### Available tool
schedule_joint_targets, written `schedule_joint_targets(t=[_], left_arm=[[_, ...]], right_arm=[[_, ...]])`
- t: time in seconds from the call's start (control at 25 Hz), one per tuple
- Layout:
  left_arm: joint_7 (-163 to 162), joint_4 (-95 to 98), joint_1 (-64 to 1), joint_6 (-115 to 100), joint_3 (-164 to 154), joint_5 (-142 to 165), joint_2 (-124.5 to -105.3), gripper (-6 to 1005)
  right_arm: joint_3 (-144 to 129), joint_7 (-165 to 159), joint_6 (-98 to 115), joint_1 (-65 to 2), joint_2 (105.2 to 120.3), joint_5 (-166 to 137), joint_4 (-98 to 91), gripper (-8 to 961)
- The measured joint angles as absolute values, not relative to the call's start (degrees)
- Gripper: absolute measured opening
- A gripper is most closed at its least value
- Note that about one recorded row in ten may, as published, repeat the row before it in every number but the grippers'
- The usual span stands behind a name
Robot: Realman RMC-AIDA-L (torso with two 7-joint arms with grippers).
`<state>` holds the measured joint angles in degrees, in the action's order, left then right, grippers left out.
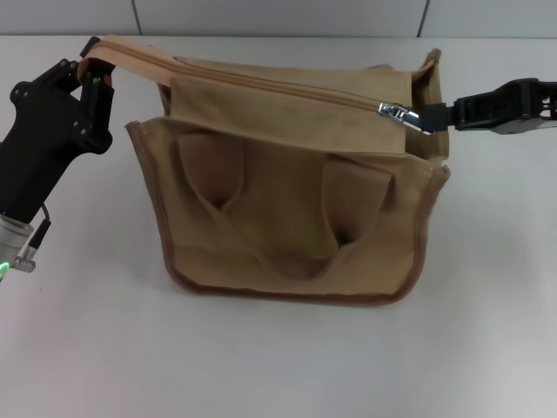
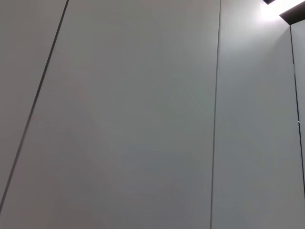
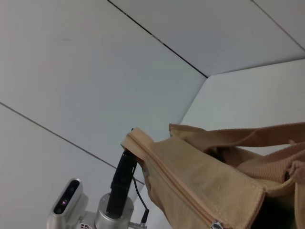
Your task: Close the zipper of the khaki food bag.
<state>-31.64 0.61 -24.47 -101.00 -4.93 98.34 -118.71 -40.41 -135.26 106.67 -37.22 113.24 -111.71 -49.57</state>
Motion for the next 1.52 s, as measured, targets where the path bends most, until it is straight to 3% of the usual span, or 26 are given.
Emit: schedule_joint_targets(t=[0.76, 1.0, 1.24, 1.44, 1.52], left_arm=[[-30.89, 2.42, -24.12, -100.33, -5.70, 99.08, -118.58, 40], [-34.46, 8.18, -23.91, -101.26, -6.72, 99.65, -118.47, 202], [-41.53, 15.82, -23.41, -108.71, -6.22, 98.53, -118.27, 438], [-51.02, 23.56, -23.22, -112.04, -6.71, 98.40, -118.13, 556], [-51.24, 24.24, -22.85, -112.69, -6.70, 98.09, -118.02, 603]], right_arm=[[-39.57, -126.07, 110.20, -35.13, 113.69, -108.07, -49.60, 3], [-39.55, -116.25, 110.37, -30.63, 114.15, -100.44, -51.68, 288], [-39.55, -106.30, 112.11, -25.56, 117.08, -94.94, -56.77, 567], [-39.48, -100.11, 112.53, -23.71, 118.43, -93.67, -57.11, 713], [-39.46, -99.20, 112.56, -23.61, 118.54, -93.66, -57.01, 713]])
